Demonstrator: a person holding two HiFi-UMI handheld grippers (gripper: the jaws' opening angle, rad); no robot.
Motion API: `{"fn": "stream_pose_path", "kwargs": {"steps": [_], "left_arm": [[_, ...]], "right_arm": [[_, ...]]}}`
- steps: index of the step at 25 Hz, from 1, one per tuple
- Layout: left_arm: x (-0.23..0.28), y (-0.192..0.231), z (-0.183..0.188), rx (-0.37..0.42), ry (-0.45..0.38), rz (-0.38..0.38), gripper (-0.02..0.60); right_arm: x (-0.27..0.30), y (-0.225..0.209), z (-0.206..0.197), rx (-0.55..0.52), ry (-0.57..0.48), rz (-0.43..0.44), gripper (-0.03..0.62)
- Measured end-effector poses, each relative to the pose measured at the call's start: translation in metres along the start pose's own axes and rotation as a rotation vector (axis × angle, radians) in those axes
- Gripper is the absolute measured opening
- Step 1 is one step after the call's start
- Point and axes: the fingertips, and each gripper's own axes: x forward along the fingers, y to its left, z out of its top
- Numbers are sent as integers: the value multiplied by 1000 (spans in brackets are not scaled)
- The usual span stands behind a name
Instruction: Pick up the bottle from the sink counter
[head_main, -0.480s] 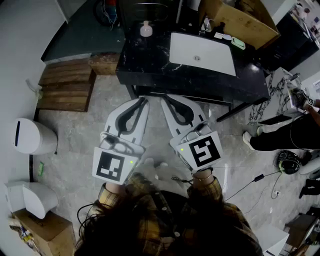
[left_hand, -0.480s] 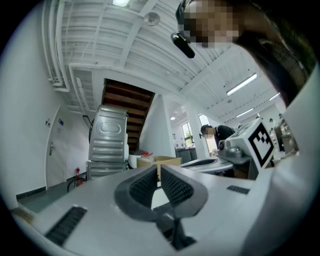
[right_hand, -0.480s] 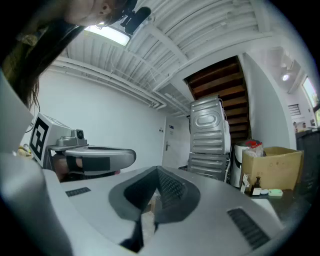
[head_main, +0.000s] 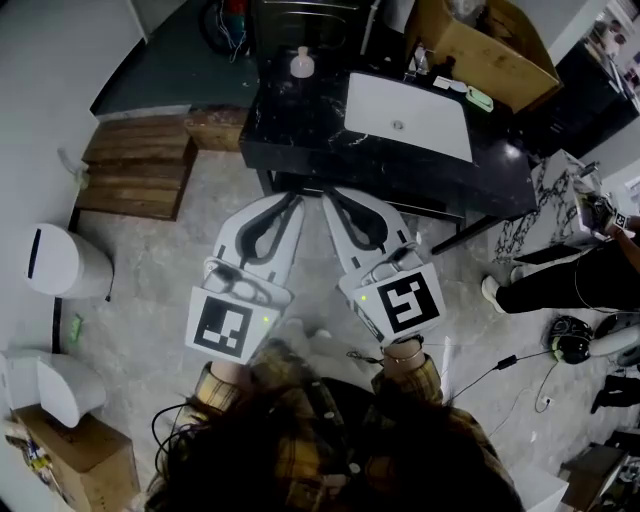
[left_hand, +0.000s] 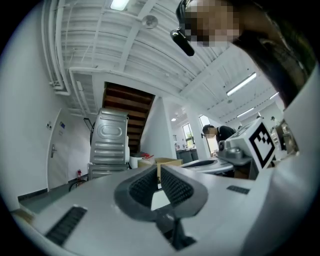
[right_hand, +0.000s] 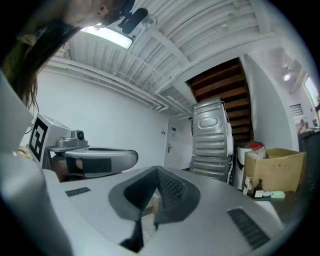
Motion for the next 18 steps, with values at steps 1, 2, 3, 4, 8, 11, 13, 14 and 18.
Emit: {"fn": "stream_pose_path", "kwargs": {"steps": [1,2,3,4,8,11,13,14,18], "left_arm": [[1,-1,1,1,-1,4,34],[1,-2,1,4,-1,7,34],[2,-4,1,7,-2,11,34],[3,-7,1,9,-1,14,34],[2,-16,-5,8,7,40,34],[0,-18,-9,11,15,55,34],[1,-17,-12,3,16,66,34],[3,-16,-13,-2,17,70,34],[13,-6,-21,-7,26,73,34]], "right_arm": [[-1,-1,0,1,-2,5,17],[-2,-1,1,1,-4,10,17],[-4,-2,0,1,-6,15,17],[-7,-3,0,1,-7,20,17],[-17,-7,-4,3,-13,38,17],[-21,-8,-9,8,-14,48,17],[-19,-8,-15,13,-6,62,17],[-18,-7,-17,14,1,72,17],[-4,-10,-25,14,12,92,17]]}}
